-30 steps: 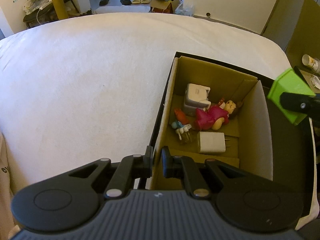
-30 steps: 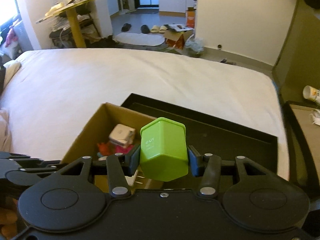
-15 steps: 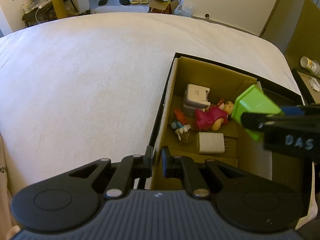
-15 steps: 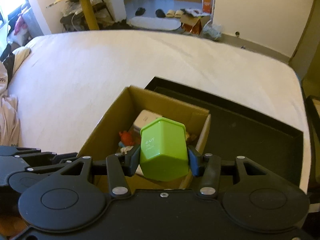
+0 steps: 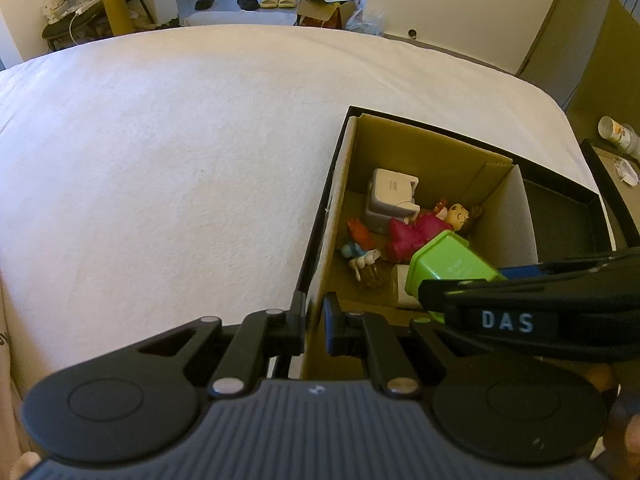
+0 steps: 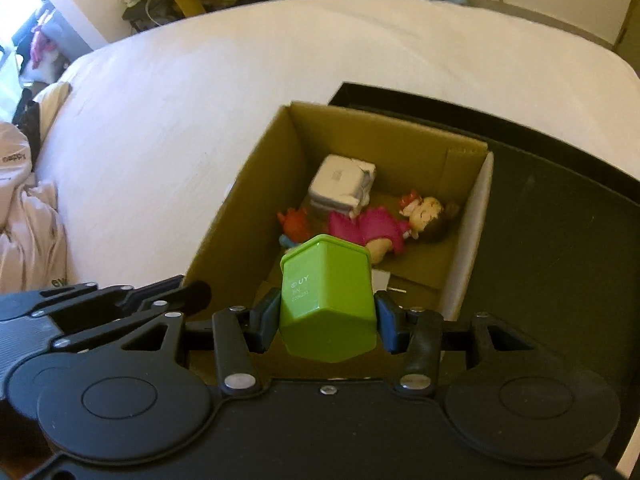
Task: Organize rigid objects
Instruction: 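Carry the green cup over the box and lower it inside, then open the right gripper to release the green cup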
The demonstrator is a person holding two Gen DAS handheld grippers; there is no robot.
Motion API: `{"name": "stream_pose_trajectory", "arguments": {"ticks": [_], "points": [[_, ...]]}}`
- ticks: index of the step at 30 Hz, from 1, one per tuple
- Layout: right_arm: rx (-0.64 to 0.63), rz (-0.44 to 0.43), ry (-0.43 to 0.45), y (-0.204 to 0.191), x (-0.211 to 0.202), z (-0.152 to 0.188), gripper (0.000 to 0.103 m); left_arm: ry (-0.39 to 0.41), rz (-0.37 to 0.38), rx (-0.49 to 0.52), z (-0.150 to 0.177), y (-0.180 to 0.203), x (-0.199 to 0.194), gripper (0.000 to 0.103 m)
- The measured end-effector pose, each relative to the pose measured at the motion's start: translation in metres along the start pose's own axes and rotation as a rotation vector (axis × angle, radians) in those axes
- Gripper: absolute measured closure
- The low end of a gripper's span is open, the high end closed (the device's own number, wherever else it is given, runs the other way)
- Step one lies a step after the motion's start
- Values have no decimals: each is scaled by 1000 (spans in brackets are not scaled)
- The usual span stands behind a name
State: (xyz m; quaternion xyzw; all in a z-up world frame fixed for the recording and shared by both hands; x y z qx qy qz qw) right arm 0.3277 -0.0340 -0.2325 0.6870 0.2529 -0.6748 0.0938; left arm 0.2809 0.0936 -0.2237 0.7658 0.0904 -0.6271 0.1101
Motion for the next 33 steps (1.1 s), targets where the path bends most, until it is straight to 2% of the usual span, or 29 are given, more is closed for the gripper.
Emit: {"name": "stream_pose_trajectory", "arguments": {"ticks": [9,18,33], "points": [[74,-60,-44,3,12,1,53,0,0,3,0,1,0,95],[99,-94,-31,3,10,0,53,-2,-2,4,-1,1,1,95],[166,-109,118,33,-42,25,52,8,-7,37,2,5,-8,95]]}}
Point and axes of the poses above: each gripper's, at about its wrist camera, not at the fingertips, and x roughly the way its jaws point, y to its right, z to its underside, the point moved 6 cm from there along x, roughly the way its jaws point, and after that the axes turned 15 degrees about -y, right-handed, at the moved point
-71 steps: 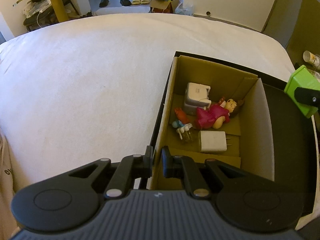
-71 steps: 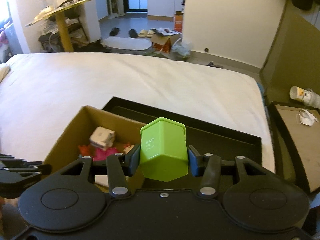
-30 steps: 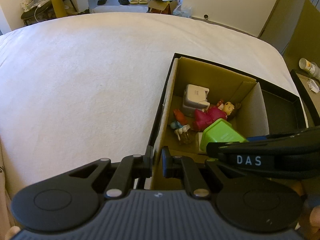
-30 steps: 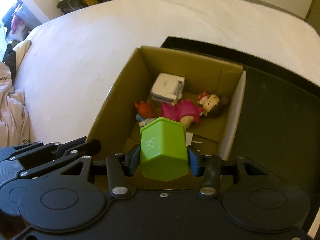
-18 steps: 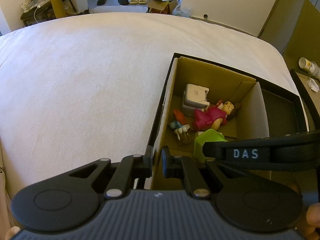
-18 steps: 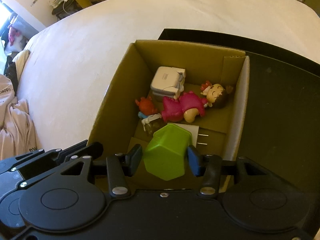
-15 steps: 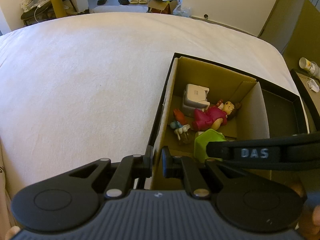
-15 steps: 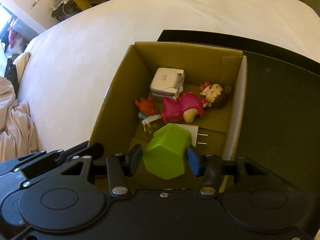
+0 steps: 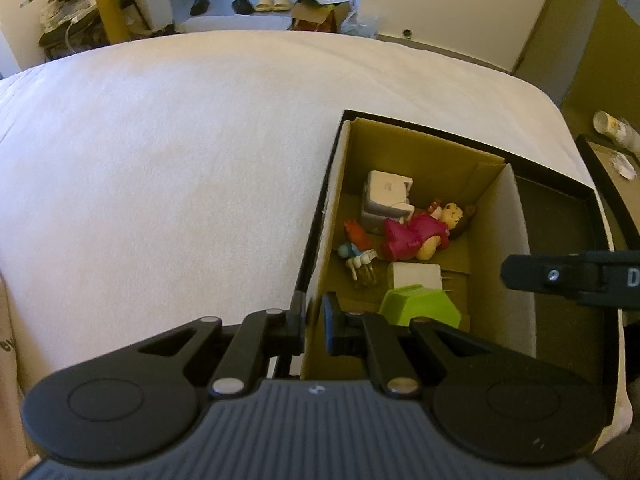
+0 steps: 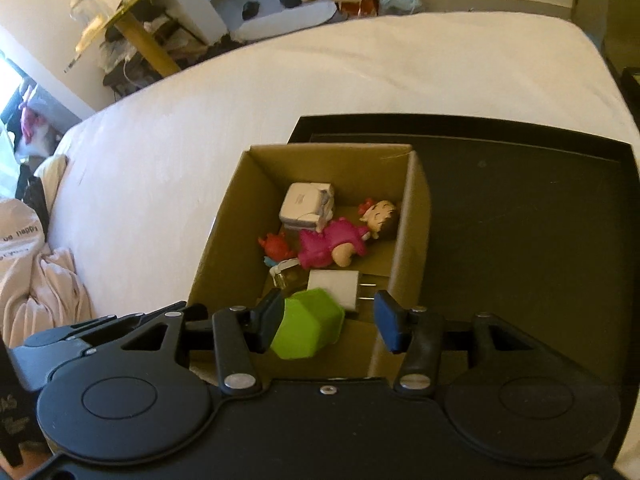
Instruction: Organize rigid objects
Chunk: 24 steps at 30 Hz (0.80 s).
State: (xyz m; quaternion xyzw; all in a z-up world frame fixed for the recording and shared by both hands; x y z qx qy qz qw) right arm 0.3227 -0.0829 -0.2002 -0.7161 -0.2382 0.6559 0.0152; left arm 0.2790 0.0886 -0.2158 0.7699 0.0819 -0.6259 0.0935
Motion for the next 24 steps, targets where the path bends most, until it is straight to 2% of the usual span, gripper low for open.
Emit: {"name": "stream_pose_trajectory", "arguments": {"ticks": [3,6,8,13,16,18,20,24], "points": [[5,8,34,5,-10,5,50,1,-21,33,3,4,-7,94],[4,16,70,8,-21,10,47,-9,-5,27,7,6,-13,94],[5,21,98,9,-31,12,41,1,-1,26,8,8,-20,93],[-6,45,165,11,-52,20,34,22,5,43,6,17,-43,91],[-6,56,201,15,-63,25,26,35,7,53,4,23,-56,89],[-8,67,218,17,-70,28,25,38,4,60,5,26,-63,80],[-4,67,232,20,-77,32,22,52,-1,76,7,29,-71,67],[11,73,269,25,-92,40,17,77,9,78,11,34,-88,56]]}}
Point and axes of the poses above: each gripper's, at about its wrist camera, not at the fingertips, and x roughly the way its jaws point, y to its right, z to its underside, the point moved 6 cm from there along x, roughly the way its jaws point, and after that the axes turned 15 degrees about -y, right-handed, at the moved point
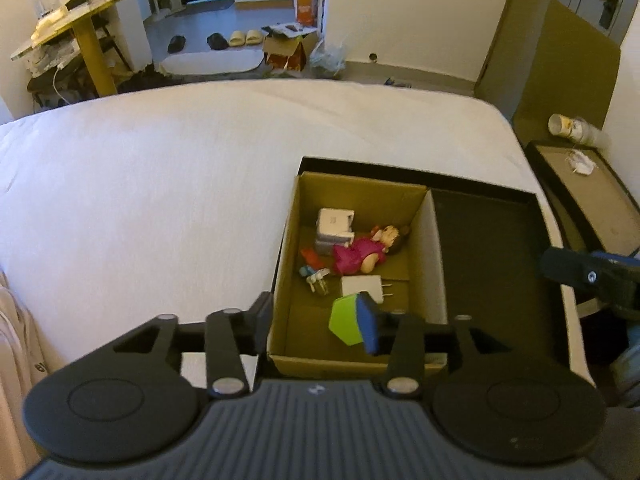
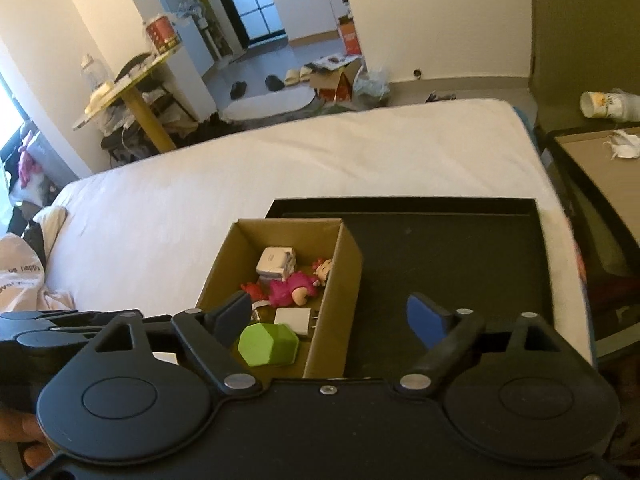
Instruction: Organize rigid objects
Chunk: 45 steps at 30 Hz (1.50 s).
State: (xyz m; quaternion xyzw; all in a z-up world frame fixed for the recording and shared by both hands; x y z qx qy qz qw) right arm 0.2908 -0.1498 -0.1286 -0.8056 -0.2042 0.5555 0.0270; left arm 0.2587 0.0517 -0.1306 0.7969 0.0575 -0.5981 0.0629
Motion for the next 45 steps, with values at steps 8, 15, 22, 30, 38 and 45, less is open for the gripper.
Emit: {"name": "stream_pose_trajectory", "arguments": {"ticks": [8,15,22,30,38,45], "points": [[48,33,58,11,-31,14,0,59,7,17,10,13,-32,34],[43,56,94,11,-56,34,0,106,38,41,29,24,-59,21],[47,73,143,9,-80,52,0,139,40,69,48,32,-83,11],[38,57,176,1,-103,73,0,183,47,80,71,32,-108,8],[12,59,195,-8,-116,89,0,187,83,77,89,27,-121,7],[-9,72,207,-17,-127,103,0,203,88,83,103,24,-132,6]]}}
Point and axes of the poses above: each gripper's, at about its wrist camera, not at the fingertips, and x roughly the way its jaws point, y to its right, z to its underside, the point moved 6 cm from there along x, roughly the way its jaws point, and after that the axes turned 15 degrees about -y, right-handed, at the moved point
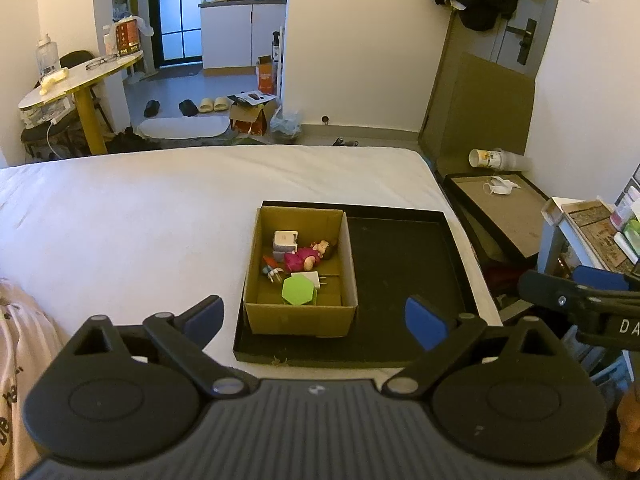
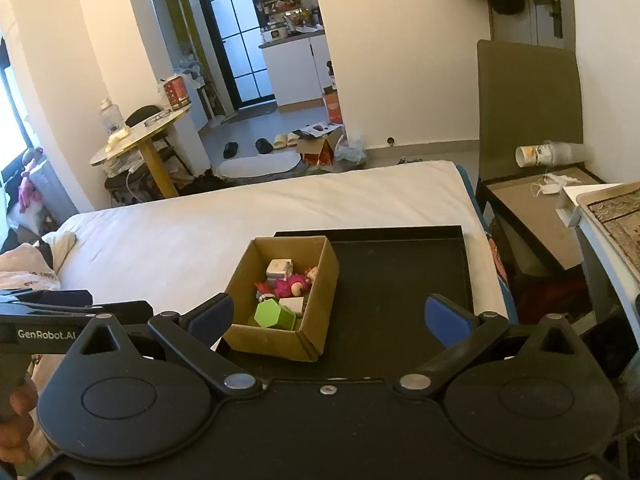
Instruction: Organize rigid objects
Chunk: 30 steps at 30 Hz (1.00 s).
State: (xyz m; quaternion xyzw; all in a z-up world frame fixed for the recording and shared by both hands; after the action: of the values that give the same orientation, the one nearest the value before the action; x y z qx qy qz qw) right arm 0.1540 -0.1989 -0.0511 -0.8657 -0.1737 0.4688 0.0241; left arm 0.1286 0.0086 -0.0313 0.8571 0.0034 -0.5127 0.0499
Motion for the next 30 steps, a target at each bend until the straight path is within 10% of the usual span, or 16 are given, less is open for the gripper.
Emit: {"name": "stream_pose_trajectory", "arguments": {"ticks": [30], "points": [[-54,62,32,-20,-38,27,0,72,-1,32,33,8,-45,5]]}}
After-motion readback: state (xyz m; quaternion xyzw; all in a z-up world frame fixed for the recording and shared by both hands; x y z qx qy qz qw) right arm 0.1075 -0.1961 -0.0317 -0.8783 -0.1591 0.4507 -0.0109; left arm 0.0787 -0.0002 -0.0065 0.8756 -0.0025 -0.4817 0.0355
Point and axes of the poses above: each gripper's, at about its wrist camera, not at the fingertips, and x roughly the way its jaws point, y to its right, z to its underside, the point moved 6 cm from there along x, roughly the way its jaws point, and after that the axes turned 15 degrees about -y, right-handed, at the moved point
